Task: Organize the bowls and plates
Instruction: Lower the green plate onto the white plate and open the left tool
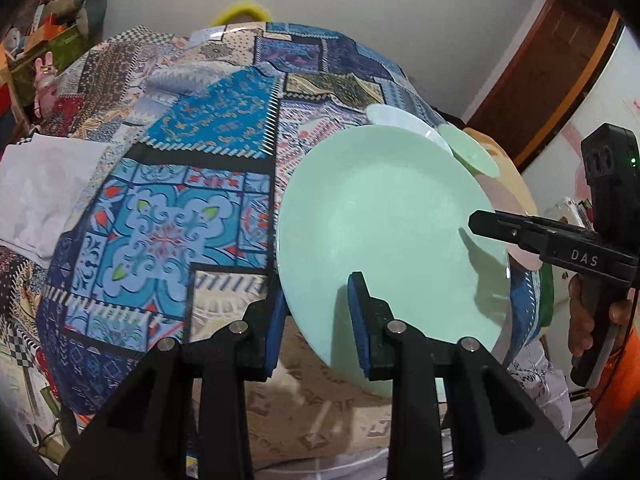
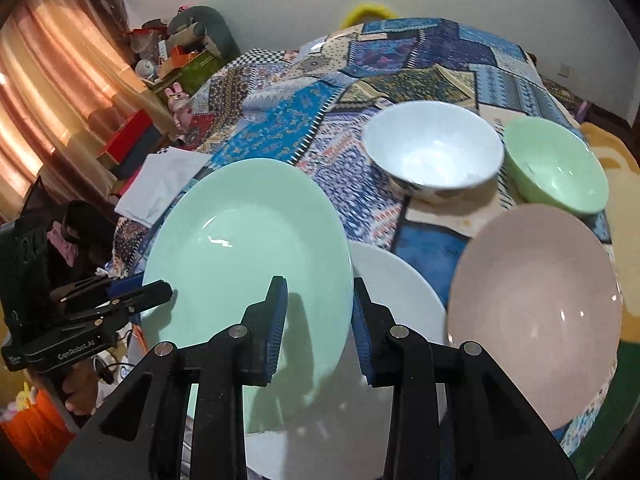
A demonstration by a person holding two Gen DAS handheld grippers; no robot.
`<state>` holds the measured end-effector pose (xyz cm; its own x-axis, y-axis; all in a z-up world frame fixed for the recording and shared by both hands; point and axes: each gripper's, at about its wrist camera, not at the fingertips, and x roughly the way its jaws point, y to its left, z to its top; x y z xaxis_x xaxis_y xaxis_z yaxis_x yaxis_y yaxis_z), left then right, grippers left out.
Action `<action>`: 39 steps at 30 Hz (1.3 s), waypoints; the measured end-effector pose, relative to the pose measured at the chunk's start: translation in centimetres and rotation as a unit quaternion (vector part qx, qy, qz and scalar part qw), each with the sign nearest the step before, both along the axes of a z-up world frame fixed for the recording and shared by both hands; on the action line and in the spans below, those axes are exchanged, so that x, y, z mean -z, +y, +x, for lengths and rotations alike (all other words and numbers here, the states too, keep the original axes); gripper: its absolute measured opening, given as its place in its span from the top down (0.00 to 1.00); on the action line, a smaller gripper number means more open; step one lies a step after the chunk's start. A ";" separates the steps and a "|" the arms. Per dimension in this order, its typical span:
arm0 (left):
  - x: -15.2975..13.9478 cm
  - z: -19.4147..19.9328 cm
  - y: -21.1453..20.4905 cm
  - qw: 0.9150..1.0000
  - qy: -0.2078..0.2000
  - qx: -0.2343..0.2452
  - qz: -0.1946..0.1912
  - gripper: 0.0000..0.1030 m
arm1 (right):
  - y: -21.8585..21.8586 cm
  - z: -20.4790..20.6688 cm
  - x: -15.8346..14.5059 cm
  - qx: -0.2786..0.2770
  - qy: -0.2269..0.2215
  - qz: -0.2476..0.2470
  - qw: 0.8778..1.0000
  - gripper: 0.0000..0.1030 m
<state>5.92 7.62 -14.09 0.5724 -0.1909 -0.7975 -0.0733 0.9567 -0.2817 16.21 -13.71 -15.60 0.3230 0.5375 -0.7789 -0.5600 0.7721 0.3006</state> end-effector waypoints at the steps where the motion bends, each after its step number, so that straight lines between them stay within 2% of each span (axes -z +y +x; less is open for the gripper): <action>1: 0.1 0.1 -0.2 1.000 0.002 0.002 0.000 0.72 | -0.2 0.0 0.2 0.002 0.001 -0.001 1.000 0.71; 21: 2.8 2.2 -4.3 0.998 0.043 0.039 0.030 0.72 | -4.4 -1.2 3.0 0.031 0.026 -0.003 0.999 0.71; 31: 3.5 2.7 -5.1 0.997 0.049 0.043 0.048 0.72 | -5.1 -1.8 3.4 0.028 0.029 -0.006 0.999 0.71; 39: 3.9 3.0 -5.0 0.997 0.047 0.037 0.046 0.72 | -5.6 -2.0 3.5 0.032 0.034 0.008 0.999 0.71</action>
